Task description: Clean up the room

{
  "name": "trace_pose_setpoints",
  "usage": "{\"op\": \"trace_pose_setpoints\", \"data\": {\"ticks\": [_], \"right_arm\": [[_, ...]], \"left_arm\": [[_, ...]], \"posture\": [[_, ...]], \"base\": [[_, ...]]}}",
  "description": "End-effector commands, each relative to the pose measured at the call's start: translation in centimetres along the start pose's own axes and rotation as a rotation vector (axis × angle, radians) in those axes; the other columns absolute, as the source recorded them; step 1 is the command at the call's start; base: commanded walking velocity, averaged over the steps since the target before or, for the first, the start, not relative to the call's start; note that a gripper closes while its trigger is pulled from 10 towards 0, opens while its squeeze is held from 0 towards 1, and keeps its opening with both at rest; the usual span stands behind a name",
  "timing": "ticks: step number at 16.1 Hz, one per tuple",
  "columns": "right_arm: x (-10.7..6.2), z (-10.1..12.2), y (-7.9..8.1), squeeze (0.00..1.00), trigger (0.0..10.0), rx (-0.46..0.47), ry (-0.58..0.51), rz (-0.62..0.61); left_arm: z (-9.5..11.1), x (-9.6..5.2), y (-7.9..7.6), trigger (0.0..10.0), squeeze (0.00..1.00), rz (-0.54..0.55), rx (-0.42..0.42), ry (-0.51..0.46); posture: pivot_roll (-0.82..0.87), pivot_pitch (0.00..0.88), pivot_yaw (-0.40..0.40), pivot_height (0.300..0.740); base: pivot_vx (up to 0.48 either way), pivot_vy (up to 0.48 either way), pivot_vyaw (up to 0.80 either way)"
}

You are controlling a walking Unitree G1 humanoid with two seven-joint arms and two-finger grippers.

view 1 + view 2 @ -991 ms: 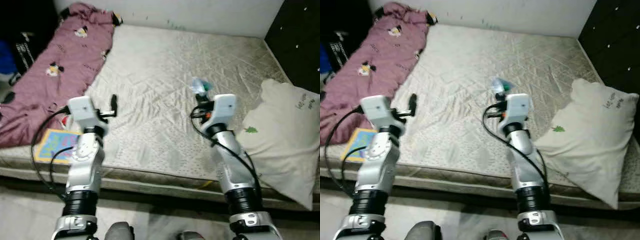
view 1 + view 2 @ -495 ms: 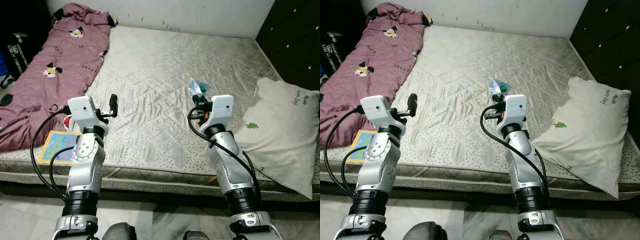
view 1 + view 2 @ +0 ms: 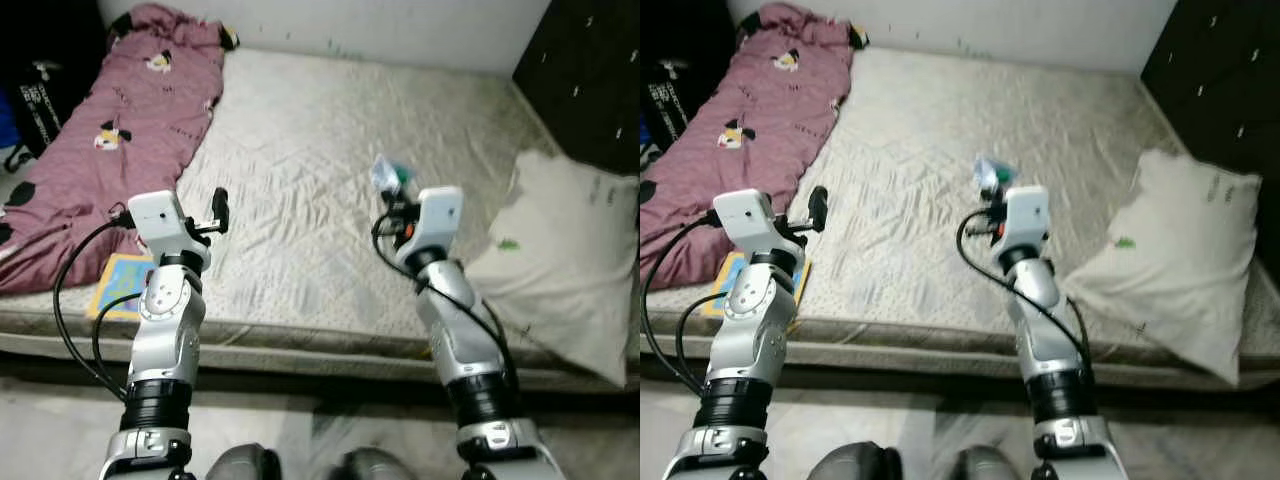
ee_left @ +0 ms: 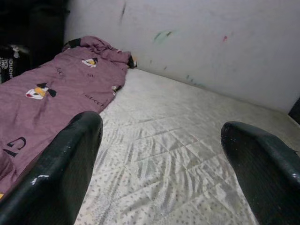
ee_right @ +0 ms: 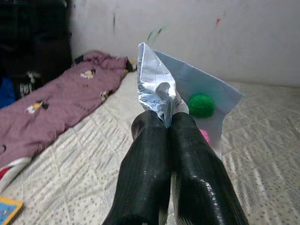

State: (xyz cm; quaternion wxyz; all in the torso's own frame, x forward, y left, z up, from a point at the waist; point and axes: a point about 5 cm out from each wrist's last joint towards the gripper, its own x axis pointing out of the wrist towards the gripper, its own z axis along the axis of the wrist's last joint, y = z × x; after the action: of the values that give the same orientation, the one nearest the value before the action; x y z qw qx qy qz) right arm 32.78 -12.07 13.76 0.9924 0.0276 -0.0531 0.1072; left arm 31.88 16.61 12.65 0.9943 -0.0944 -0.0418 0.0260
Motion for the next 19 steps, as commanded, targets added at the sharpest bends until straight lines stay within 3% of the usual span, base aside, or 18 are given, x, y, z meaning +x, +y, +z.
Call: {"op": "trace_pose_setpoints", "data": {"ticks": [1,11,14,19], "right_arm": [[-0.37,-0.58,-0.62,0.0,10.0,0.001,0.025,-0.026],[-0.54,-0.95,-0.53,0.0,10.0,0.0,0.046,-0.007],[-0.55,-1.02,-0.52,0.0,10.0,-0.004,0.049,-0.003],[-0.58,-1.06,-0.52,0.0,10.0,-0.005,0.051,-0.003]], "left_arm": [[0.08,0.08,-0.6,10.0,0.0,-0.018,0.001,0.0],[0.18,-0.27,-1.01,10.0,0.0,-0.069,-0.035,-0.022],[0.22,-0.34,-1.25,10.0,0.0,-0.087,-0.035,-0.028],[0.11,-0.42,-1.42,10.0,0.0,-0.103,-0.044,-0.024]], "posture": [[0.01,0.027,-0.03,0.74],[0.0,0.019,-0.034,0.74],[0.0,0.014,-0.033,0.74],[0.0,0.01,-0.034,0.74]], "base": [[0.0,0.352,0.0],[0.0,0.029,0.0],[0.276,0.0,-0.57],[0.326,0.0,0.0]]}}
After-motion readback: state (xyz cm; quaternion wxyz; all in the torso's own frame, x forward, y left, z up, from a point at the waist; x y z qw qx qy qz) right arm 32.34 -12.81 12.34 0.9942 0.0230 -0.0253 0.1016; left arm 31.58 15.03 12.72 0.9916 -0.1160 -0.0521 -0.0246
